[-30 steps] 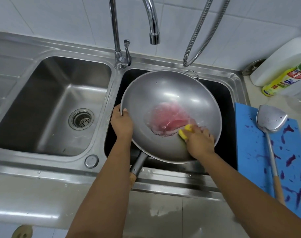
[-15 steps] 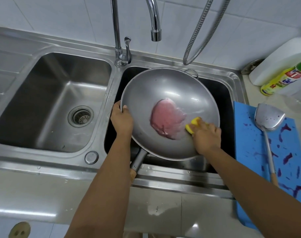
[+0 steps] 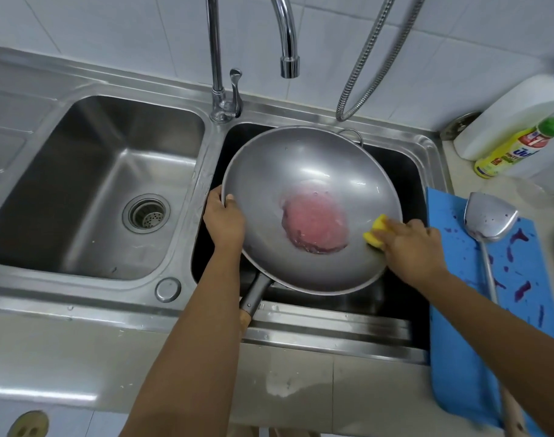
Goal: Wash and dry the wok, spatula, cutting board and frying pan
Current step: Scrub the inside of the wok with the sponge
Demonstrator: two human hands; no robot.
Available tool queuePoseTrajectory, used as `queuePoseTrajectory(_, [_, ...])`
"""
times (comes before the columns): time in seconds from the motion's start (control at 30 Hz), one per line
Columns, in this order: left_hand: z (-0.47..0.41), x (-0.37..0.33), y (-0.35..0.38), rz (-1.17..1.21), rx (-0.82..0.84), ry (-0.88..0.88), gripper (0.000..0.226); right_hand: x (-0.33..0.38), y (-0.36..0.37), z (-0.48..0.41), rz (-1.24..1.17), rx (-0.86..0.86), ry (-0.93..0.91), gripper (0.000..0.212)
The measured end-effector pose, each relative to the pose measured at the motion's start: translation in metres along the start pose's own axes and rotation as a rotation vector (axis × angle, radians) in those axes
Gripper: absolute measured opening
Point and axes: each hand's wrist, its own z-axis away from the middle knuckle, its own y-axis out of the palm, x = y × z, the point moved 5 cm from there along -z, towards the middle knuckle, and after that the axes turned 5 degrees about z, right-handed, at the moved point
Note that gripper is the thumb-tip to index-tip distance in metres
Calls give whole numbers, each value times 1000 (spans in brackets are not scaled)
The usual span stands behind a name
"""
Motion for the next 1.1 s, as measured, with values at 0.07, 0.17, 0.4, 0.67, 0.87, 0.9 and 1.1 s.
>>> queuePoseTrajectory(0.07, [-2,2,0,-3,6,-2,29,15,-1,18,-73,-61,-10,33])
queuePoseTrajectory(0.17, [-1,1,0,-1,6,-1,29,63,-2,58,-225,-82,-167,34])
queuePoseTrajectory(0.4, [-2,4,0,-20,15,-11,29,28,-2,9,-13,86,29,35])
queuePoseTrajectory(0.67, [-2,4,-1,5,17,-22,29,88,2,41,-640,232,-414,41])
queuePoseTrajectory(0.87, [-2,3,0,-6,18,-16,28,29,8,5,-148,-40,7,33])
queuePoseTrajectory(0.9, [-2,2,-1,-7,19,-11,28,50,7,13,-237,0,-69,34])
queuePoseTrajectory(1.1, [0,2,-1,-24,24,-14,28,94,12,18,-562,224,-368,39])
